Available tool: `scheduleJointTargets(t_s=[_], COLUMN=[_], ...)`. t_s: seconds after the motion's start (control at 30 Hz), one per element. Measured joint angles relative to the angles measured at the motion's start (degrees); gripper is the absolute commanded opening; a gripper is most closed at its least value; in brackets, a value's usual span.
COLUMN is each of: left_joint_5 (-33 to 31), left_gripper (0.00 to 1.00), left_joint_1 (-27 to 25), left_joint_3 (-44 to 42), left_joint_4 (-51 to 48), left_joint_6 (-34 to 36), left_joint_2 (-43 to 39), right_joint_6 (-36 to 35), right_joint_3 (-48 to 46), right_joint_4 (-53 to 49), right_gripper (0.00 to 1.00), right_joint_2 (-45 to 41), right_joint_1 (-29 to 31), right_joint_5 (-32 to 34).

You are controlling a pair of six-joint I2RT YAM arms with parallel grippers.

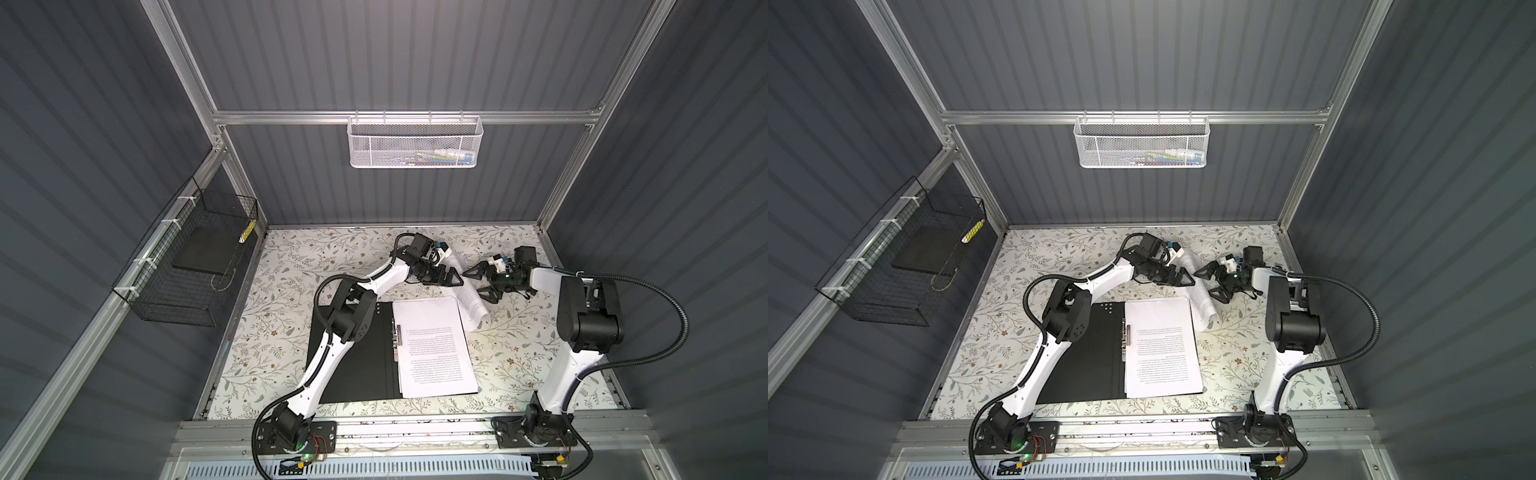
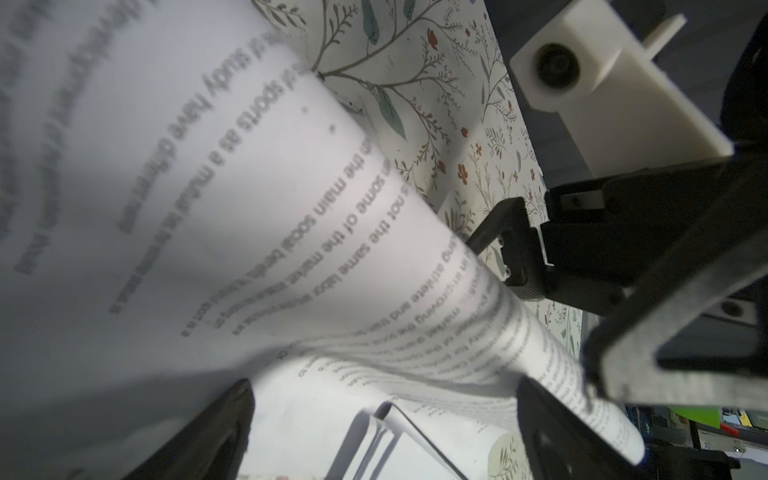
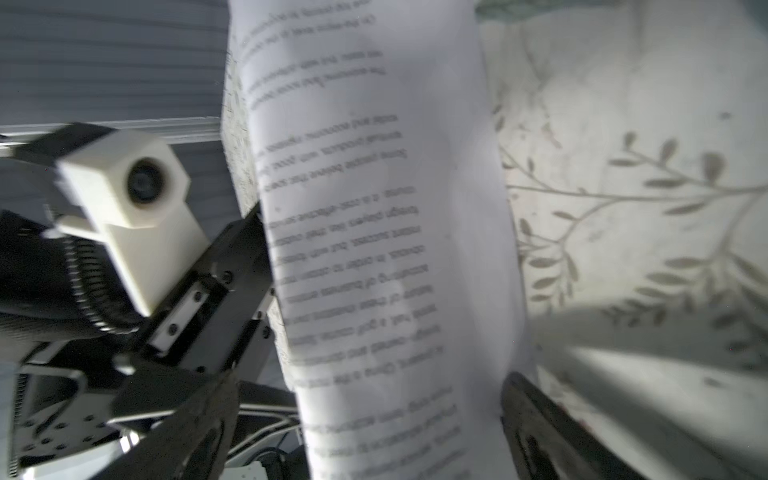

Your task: Put the files into the folder

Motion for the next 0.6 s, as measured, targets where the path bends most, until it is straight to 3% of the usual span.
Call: scheduleJointTargets(t_s=[0.3, 0.6], left_joint_5=[0.94, 1.81], left_gripper=[0.99, 0.99], left_joint_1=[0.37, 1.22], left_joint_3=[-1.2, -2.91], left_joint_4=[1.29, 2.4], left_joint_6=[-0.31, -0.35], left_joint_2=[-0.28, -1.03], right_joint_6=[9.25, 4.0], right_joint_3=[-7.78, -10.23], right_joint_4=[14.01, 4.92], right_gripper=[0.99, 0.99], right_joint_2=[-5.88, -12.39], right_joint_1=[0.24, -2.05], right_joint_5=[-5.22, 6.03])
